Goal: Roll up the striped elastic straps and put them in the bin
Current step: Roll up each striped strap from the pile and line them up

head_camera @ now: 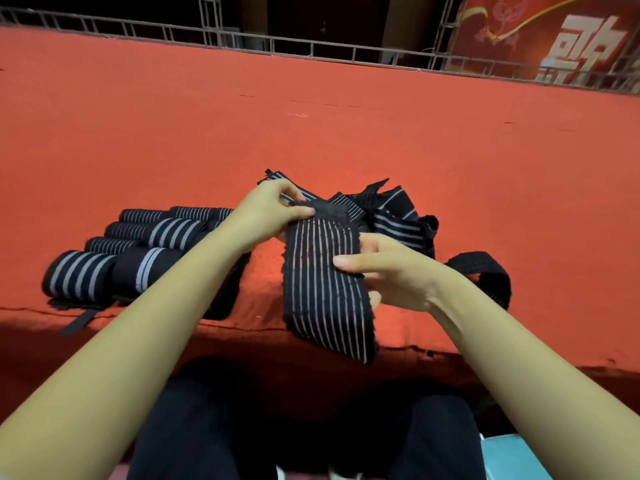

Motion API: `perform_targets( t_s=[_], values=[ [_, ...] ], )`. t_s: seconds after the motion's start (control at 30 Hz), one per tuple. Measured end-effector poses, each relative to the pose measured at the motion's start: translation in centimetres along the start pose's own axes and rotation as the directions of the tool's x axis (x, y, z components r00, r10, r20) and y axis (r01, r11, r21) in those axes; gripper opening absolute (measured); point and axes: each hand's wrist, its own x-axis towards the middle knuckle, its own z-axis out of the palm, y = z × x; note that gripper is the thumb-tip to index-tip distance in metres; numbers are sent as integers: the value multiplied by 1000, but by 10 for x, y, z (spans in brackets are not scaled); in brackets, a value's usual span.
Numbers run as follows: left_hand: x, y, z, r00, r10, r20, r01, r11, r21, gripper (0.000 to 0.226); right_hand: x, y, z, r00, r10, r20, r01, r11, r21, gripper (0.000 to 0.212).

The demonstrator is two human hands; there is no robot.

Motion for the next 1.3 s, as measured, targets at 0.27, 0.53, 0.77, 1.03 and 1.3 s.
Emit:
perform_targets(
  t_s=[0.27,0.53,0.77,1.03,1.3],
  values=[
    [-3,-25,17,998,-51,40,46,993,107,13,4,25,-11,979,165,-122,-175,982,-78,9],
    [-1,-85,47,979,-203,13,200,974,102,16,35,87,-49,746,36,-665,-270,929,-253,21],
    [9,-94,73,983,-167,-75,175,978,112,13,60,102,-49,817,-260,-515,-261,629,-732,42],
    [19,-104,86,983,-103,-154,141,955,260,11,80,110,-63,821,-298,-487,-349,412,-841,41],
    [16,-102,89,981,-68,-183,138,904,405,31,68,105,-63,814,-337,-473,-339,385,-858,31]
  ],
)
